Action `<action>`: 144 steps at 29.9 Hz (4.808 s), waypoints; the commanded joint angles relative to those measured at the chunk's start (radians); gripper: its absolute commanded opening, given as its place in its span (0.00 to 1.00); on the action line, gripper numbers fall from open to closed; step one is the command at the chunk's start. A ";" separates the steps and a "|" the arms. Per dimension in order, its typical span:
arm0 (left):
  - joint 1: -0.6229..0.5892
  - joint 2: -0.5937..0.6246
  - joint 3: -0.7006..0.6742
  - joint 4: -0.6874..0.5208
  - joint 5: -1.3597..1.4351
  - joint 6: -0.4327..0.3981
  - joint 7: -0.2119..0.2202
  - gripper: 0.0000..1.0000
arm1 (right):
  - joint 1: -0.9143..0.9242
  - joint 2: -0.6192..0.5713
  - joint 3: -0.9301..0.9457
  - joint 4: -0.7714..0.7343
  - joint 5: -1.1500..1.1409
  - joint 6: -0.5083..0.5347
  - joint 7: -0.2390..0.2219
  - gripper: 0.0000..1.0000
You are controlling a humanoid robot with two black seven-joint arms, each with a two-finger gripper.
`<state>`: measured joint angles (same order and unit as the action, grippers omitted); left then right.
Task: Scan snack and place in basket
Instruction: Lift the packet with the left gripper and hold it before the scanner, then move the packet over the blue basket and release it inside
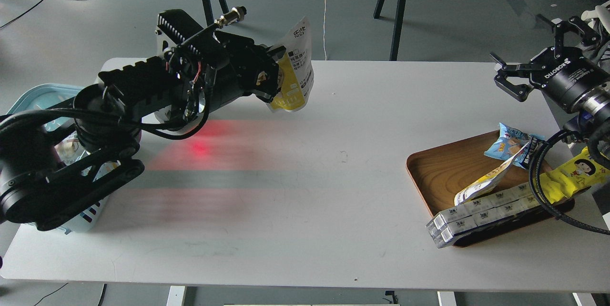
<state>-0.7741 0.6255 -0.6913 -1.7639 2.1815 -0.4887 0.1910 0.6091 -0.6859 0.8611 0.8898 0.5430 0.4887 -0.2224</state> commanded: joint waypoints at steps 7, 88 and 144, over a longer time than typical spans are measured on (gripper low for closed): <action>-0.004 0.099 -0.005 0.000 -0.094 0.000 0.004 0.00 | 0.000 -0.003 -0.001 0.000 0.000 0.000 -0.002 1.00; -0.171 0.371 -0.026 0.000 -0.336 0.000 0.035 0.00 | -0.008 -0.001 -0.005 0.000 -0.003 0.000 -0.002 1.00; -0.160 1.079 0.477 0.109 -0.322 0.159 -0.467 0.00 | -0.008 -0.006 -0.008 0.003 -0.003 0.000 -0.005 1.00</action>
<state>-0.9343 1.7247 -0.2160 -1.6634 1.8595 -0.3361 -0.2779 0.6014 -0.6889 0.8530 0.8925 0.5400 0.4887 -0.2271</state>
